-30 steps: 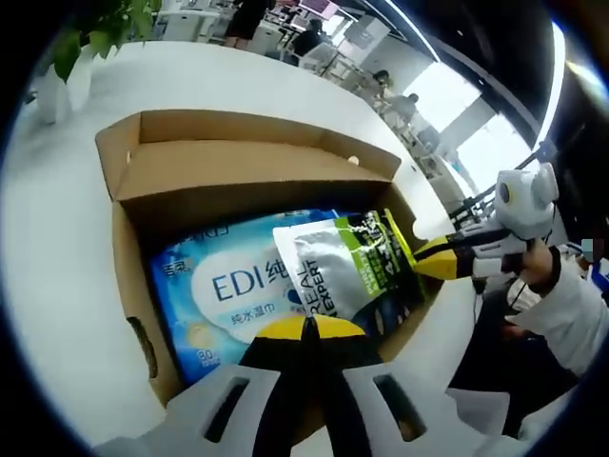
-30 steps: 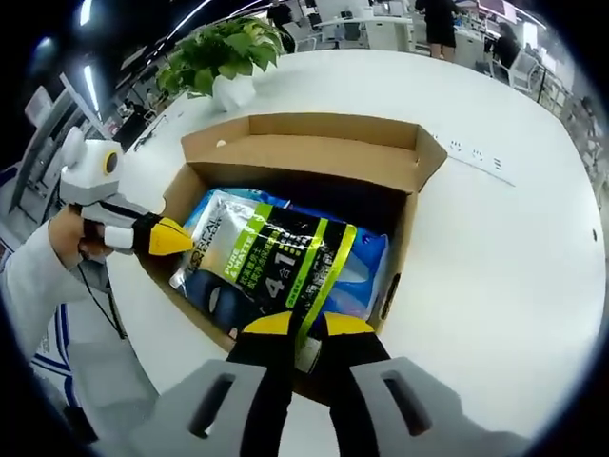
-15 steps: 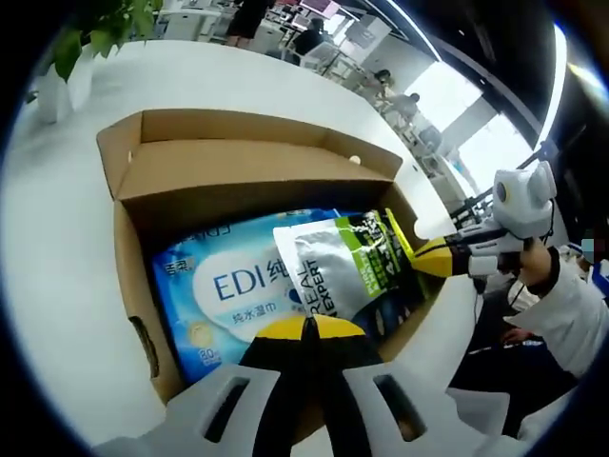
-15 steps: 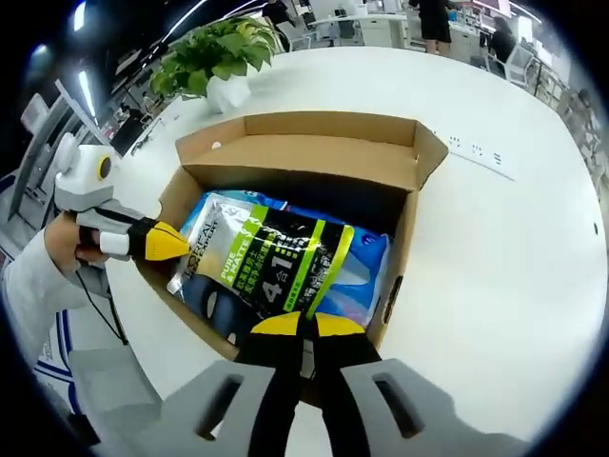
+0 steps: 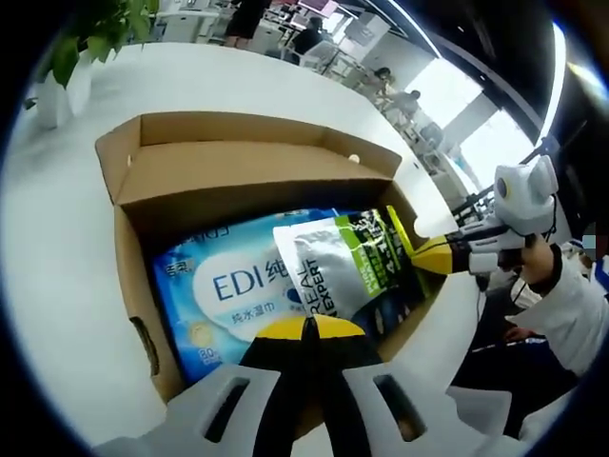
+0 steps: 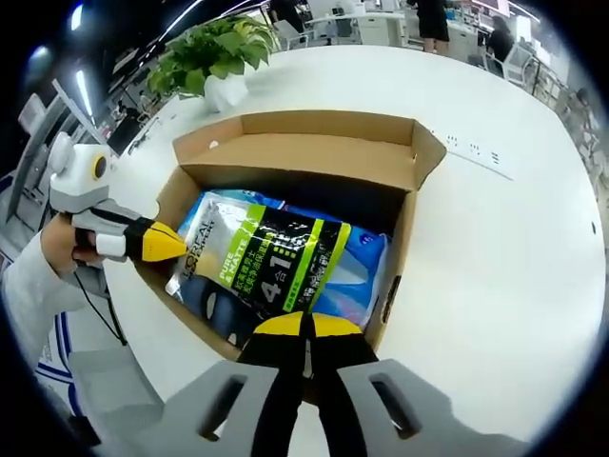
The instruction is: Operate the shoe box by opening the lid, removing the specified soft item, and placing it in the target area until the item is outside and the box remains undamaged.
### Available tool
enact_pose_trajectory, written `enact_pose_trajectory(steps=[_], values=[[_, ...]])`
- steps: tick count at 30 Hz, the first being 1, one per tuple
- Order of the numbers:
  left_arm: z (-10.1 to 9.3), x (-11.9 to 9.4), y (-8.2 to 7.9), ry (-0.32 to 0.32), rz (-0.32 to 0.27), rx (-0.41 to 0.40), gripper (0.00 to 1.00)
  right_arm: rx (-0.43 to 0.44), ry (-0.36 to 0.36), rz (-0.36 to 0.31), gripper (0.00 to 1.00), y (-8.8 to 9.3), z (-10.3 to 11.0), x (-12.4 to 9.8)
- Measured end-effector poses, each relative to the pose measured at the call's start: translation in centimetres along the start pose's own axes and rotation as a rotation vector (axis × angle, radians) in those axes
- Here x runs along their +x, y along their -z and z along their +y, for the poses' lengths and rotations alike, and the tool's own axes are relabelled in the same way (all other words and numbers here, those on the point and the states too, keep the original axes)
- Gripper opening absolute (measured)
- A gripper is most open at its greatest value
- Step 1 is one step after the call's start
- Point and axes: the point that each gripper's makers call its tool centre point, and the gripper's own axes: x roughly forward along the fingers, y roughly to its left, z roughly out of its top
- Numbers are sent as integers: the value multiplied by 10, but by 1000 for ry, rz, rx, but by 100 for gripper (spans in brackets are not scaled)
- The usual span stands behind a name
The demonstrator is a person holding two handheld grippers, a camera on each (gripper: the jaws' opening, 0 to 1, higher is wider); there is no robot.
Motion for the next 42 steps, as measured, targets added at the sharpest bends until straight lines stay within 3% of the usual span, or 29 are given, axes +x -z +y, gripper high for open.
enact_pose_trajectory(steps=[22, 31, 42], values=[[-14, -8, -20, -14, -9, 31, 0, 25, -7, -37, 0, -13, -4, -19], [-30, -10, -35, -1, -14, 59, 0, 47, -3, -54, 0, -16, -12, -37], [-62, -5, -40, 34, 11, 83, 0, 72, 14, -61, 0, -11, -29, -64]])
